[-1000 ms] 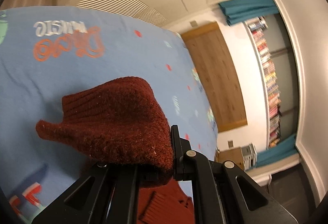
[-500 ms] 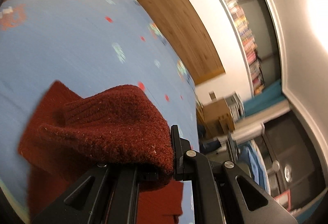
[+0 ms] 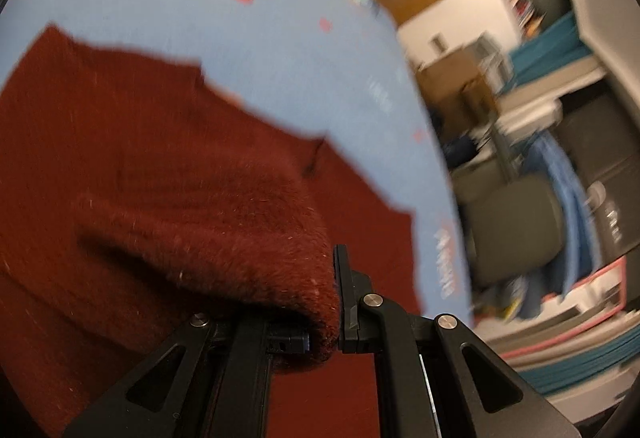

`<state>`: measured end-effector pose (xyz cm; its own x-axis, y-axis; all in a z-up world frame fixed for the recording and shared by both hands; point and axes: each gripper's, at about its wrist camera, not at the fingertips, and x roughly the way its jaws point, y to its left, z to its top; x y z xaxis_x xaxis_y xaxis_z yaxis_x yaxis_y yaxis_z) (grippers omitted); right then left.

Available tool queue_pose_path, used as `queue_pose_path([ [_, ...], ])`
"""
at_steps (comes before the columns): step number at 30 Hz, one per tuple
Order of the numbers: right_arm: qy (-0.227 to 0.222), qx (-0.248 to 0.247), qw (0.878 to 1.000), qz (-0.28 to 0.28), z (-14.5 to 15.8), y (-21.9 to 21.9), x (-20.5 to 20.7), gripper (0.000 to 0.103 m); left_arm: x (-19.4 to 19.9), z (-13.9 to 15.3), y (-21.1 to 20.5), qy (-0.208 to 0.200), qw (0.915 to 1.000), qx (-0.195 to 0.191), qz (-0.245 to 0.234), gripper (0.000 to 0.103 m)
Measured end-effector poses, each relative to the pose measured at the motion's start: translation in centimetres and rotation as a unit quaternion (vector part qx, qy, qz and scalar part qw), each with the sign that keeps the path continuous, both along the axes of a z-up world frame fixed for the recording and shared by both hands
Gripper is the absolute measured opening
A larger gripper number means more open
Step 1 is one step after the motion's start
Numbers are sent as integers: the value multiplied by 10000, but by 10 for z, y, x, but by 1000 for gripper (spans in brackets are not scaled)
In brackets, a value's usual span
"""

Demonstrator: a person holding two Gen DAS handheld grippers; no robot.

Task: Fold small clothes
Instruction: 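Lift the sleeve with the left gripper and fold it across the body, then open the left gripper to release the sleeve and withdraw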

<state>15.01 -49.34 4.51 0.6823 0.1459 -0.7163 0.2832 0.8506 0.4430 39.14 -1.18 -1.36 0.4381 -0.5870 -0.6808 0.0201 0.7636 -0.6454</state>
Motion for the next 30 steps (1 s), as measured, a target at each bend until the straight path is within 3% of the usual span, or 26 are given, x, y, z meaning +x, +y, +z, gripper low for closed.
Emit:
queue_pose_path([
  [5,48,42,10000,-68,-7,-6,-2,61,-20,-28,-16,225,9974,605,-318,10],
  [7,60,52,9999,-87,-8,-7,-3,61,-30,-29,-13,230,9978,516,-355,13],
  [9,78,64,9999,-93,-10,-8,-3,61,-33,-23,-2,132,9991,347,-202,31],
  [11,95,81,9999,-91,-13,-8,-2,61,-28,-16,11,125,9996,208,129,38],
  [16,157,61,9999,-34,-17,-5,-1,61,-17,-28,50,519,9949,-46,865,36],
  [17,177,54,9998,-32,-18,-5,-2,61,-14,-31,49,610,9938,-133,922,32],
  [18,191,55,9998,-38,-19,-4,-2,61,-12,-32,49,652,9932,-234,933,18],
  [21,243,54,9997,-56,-22,-5,-2,61,-9,-25,45,583,9954,-270,710,10],
  [28,325,13,9994,-87,-27,-6,-3,61,-12,-2,-12,280,9994,-50,-184,10],
  [30,337,9,9994,-78,-27,-6,-4,61,-15,1,-34,189,9985,100,-504,20],
])
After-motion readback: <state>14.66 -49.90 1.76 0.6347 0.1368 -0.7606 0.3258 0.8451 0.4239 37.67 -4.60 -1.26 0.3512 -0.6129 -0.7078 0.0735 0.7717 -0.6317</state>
